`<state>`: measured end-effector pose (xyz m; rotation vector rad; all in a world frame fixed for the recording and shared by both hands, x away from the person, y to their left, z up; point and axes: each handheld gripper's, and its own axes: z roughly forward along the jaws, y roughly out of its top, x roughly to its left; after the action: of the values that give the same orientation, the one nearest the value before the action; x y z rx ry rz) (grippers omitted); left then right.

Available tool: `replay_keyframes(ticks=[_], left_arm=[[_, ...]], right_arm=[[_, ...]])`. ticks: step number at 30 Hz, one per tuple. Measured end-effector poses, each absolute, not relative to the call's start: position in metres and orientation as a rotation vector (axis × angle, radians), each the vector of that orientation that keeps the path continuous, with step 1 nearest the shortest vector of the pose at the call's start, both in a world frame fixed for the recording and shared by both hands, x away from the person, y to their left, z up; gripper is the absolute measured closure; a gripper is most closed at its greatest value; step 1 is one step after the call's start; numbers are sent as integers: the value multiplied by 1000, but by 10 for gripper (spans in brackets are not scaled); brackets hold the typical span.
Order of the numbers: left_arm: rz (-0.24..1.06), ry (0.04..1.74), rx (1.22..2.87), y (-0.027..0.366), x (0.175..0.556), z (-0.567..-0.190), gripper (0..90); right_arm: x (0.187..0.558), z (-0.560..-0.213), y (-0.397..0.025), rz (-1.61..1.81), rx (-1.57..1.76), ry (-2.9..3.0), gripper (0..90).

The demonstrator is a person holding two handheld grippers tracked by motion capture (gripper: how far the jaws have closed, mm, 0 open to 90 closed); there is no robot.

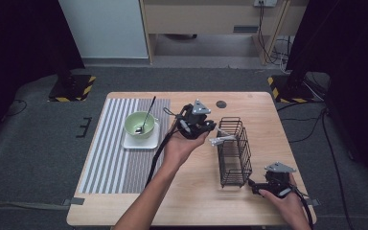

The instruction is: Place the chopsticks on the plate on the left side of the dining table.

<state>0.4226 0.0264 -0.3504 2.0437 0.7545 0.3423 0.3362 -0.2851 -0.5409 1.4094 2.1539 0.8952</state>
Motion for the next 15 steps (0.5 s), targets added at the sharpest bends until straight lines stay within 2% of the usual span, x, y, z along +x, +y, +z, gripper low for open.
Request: replay_keyframes(ticks=[15], left_arm=[[310, 715, 1976, 41, 421, -334, 822]], right_arm=[[336, -541, -285, 895, 1409, 2153, 8]])
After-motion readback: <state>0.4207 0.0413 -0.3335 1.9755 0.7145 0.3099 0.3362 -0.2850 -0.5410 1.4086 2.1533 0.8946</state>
